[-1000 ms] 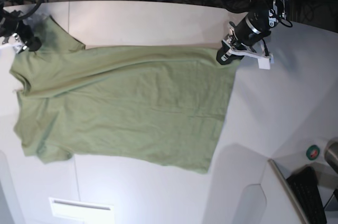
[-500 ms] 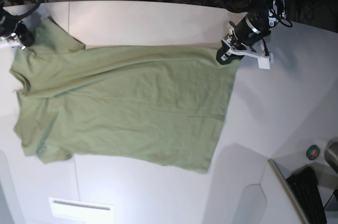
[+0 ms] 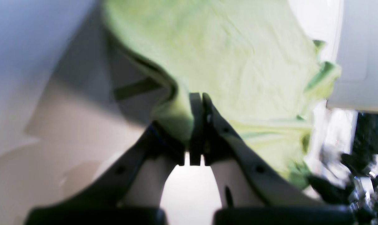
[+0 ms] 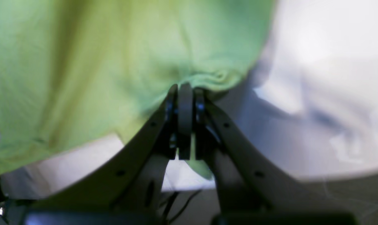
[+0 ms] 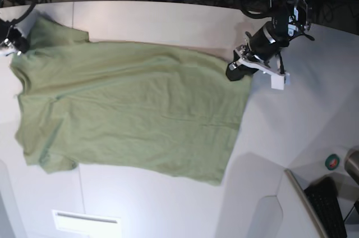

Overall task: Layout the t-shirt on the table in an organized manner, then fold the t-shirt properly
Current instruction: 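Lift the shirt with both grippers and pull it taut between them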

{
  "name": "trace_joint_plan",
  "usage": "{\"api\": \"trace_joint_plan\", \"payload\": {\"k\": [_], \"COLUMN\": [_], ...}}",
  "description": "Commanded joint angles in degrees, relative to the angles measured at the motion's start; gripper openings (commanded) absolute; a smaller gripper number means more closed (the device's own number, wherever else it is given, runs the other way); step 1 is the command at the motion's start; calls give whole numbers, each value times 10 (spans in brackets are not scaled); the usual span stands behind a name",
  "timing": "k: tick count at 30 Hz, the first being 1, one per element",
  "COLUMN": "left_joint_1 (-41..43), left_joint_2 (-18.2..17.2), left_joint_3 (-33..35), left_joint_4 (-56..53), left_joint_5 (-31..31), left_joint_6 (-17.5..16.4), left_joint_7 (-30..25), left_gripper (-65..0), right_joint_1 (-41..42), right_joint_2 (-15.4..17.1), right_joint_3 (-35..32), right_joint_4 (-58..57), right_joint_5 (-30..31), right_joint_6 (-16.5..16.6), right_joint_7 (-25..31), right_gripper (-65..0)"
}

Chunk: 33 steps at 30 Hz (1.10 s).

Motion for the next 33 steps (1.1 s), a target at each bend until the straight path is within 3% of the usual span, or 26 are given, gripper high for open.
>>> {"api": "trace_joint_plan", "payload": {"k": [1, 6, 8, 11, 15, 18, 22, 25, 29, 33], "left_joint_1": [-20, -169, -251, -391, -570, -644, -658, -595, -474, -354], "left_joint_2": [-2, 2, 5, 36, 79, 94, 97, 93, 83, 49], "left_joint_3": [8, 87, 118, 133, 132, 131, 133, 132, 133, 133], "left_joint_4": [-3, -63, -88, -140, -203, -180, -119, -92, -81, -84], "left_joint_5": [5, 56, 54, 54, 54, 53, 52, 52, 55, 56], "left_joint_6": [-7, -6, 15, 81, 87, 87, 87, 87, 87, 87], "left_joint_7": [-5, -5, -5, -6, -7, -7, -5, -6, -7, -8], "left_gripper": [-650, -650, -650, -650, -650, -650, -650, -650, -650, -650], "right_joint_1": [27, 206, 307, 447, 591, 637, 602, 513, 383, 267], "right_joint_2": [30, 127, 162, 192, 233, 250, 260, 254, 200, 149], "right_joint_3": [-7, -112, -148, -202, -263, -276, -274, -224, -152, -144], "right_joint_4": [-2, -122, -181, -235, -232, -183, -66, 14, 39, -8], "right_joint_5": [7, -42, -76, -124, -138, -138, -138, -138, -139, -140], "right_joint_6": [2, 1, 4, 5, 5, 5, 5, 5, 5, 5], "right_joint_7": [13, 14, 25, 75, 109, 109, 90, 56, 63, 116], "right_gripper": [-650, -650, -650, -650, -650, -650, -650, -650, -650, -650]}}
